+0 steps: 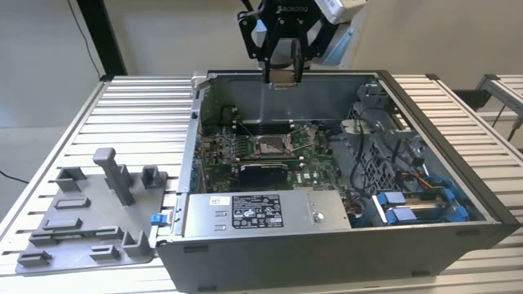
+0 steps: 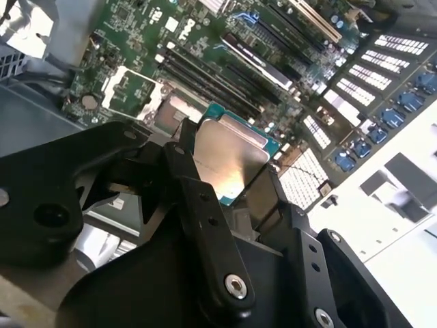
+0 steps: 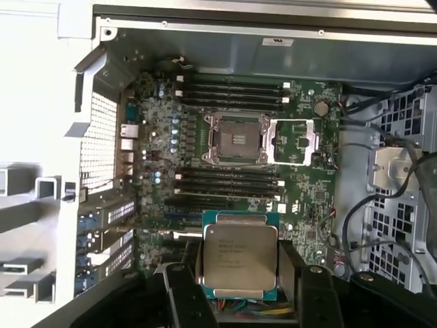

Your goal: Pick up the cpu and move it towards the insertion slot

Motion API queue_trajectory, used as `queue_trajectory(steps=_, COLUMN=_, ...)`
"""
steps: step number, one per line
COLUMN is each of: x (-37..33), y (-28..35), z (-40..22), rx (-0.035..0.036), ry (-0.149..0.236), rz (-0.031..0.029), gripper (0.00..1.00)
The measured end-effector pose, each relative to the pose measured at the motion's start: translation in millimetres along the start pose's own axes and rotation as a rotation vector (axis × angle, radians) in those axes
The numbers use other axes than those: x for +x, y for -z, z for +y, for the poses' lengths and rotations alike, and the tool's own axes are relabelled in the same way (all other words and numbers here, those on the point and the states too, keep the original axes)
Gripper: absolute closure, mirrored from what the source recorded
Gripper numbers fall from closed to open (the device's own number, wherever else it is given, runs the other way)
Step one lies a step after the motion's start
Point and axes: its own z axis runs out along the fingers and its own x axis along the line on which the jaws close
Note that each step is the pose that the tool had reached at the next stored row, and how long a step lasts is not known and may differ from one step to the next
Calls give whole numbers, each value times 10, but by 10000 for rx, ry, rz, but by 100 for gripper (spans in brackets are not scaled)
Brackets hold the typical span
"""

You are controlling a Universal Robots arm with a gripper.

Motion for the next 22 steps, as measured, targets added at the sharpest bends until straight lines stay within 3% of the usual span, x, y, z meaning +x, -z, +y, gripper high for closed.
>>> queue_trajectory(steps=11, x=42, y=-31, z=274, rx=1, ry=-14, rz=-2, gripper=100)
queue_trajectory(steps=17, x=135, y=-69, z=395, rx=1, ry=-27, rz=-23, gripper=100)
queue_trajectory(steps=22, x=135, y=-102, z=578, rx=1, ry=-27, rz=-31, gripper=100)
